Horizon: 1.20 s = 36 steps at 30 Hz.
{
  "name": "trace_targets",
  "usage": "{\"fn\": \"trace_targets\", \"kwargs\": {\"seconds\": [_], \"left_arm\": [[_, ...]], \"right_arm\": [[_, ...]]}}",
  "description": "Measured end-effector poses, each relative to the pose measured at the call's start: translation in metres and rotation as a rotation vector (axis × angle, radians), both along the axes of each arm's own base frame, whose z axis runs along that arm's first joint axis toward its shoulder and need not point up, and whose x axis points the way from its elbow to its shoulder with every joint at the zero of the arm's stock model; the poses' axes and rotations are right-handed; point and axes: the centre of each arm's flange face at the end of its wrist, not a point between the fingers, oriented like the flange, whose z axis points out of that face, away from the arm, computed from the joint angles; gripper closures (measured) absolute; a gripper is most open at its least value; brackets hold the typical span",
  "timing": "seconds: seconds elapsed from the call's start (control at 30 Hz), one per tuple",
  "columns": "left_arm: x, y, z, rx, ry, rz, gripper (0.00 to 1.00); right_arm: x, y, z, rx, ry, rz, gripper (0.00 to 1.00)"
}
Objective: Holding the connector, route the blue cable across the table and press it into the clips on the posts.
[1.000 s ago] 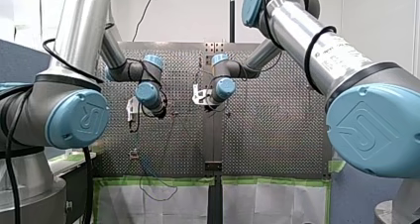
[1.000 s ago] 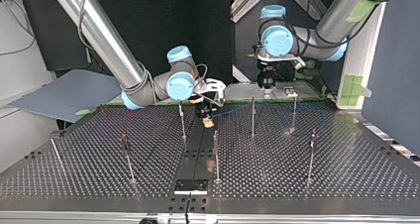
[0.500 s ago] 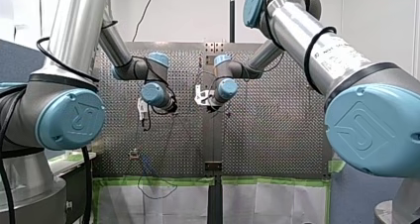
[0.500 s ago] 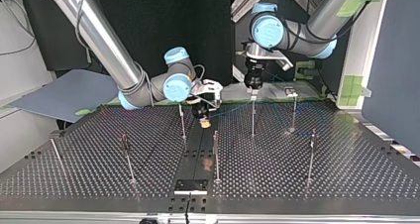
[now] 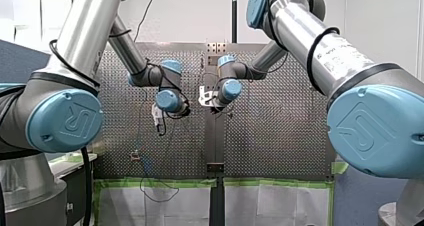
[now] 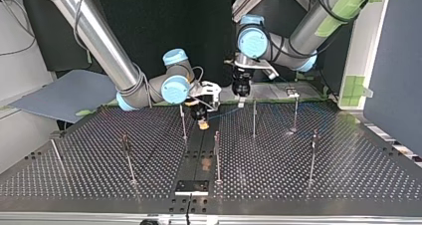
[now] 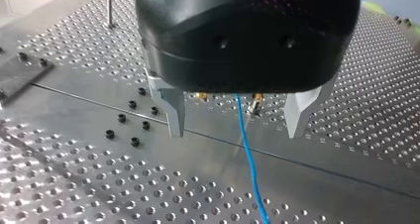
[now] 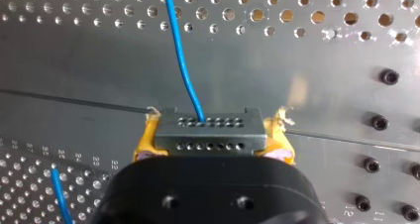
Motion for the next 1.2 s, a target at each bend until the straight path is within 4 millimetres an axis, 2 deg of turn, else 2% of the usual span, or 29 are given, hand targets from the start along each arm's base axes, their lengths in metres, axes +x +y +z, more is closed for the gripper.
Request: {"fn": "trace_targets", "kwargs": {"seconds": [0.8, 1.03, 1.1, 1.13, 1.17, 1.2], "left_arm": [[0.073, -0.013, -0.043, -0.016, 0.046, 0.050, 0.00], [0.090, -0.019, -0.038, -0.025, 0.022, 0.056, 0.00], [0.091, -0.019, -0.037, -0.024, 0.018, 0.061, 0.24], [0.091, -0.020, -0.036, -0.023, 0.017, 0.063, 0.24], [0.091, -0.020, -0.036, -0.021, 0.017, 0.065, 0.44], [0.091, -0.020, -0.036, -0.020, 0.016, 0.068, 0.51]], "right_arm": [[0.000, 0.000, 0.000, -0.001, -0.002, 0.002, 1.00], [0.001, -0.001, 0.000, -0.003, -0.004, 0.003, 1.00], [0.001, -0.001, 0.000, -0.004, -0.004, 0.002, 1.00], [0.001, -0.001, 0.000, -0.004, -0.004, 0.002, 1.00], [0.001, -0.001, 0.001, -0.004, -0.005, 0.002, 1.00], [0.001, -0.001, 0.001, -0.004, -0.005, 0.002, 1.00]]}}
